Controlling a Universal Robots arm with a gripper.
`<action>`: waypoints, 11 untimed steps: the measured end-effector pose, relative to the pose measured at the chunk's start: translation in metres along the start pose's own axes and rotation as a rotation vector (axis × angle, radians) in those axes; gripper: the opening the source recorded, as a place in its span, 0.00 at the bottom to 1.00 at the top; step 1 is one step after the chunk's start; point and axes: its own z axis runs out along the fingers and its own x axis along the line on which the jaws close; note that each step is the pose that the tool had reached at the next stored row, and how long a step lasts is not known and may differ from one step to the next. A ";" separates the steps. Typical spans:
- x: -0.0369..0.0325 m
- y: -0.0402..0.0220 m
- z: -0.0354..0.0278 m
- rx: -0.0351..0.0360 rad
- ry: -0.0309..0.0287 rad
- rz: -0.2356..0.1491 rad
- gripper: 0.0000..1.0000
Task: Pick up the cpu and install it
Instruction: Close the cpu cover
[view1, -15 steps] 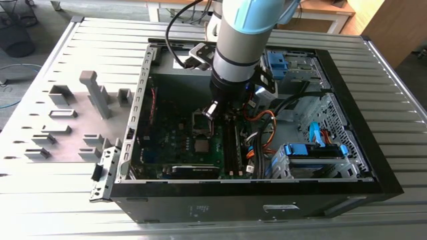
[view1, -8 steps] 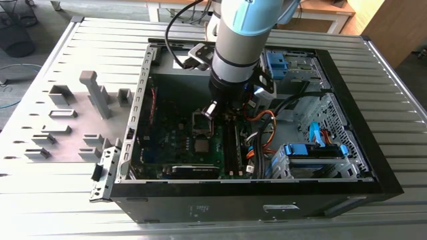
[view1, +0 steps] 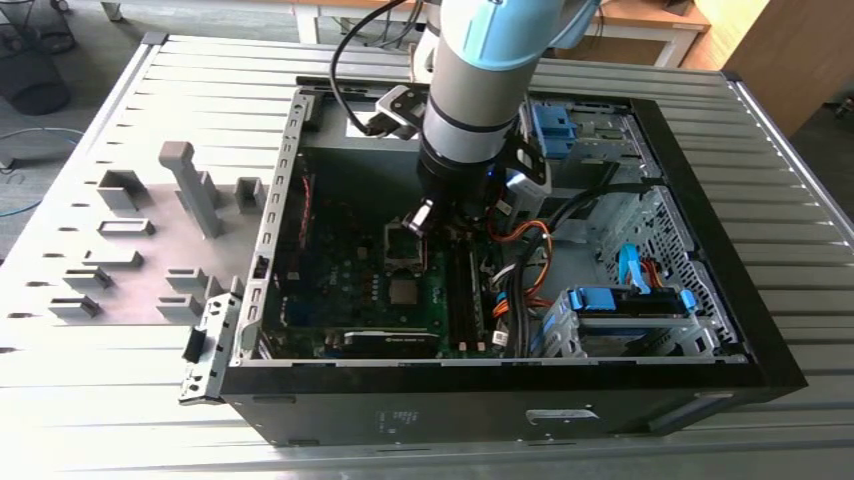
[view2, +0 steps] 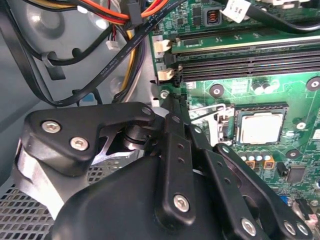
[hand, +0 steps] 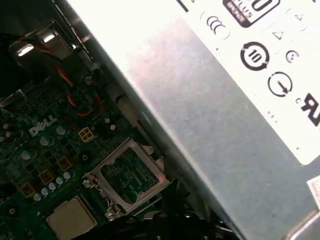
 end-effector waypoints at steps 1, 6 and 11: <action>-0.0002 0.0002 0.0003 -0.0002 -0.0003 0.000 0.11; 0.0000 0.0014 0.0017 -0.0012 -0.0019 0.000 0.11; 0.0007 0.0024 0.0028 -0.0013 -0.0024 0.000 0.11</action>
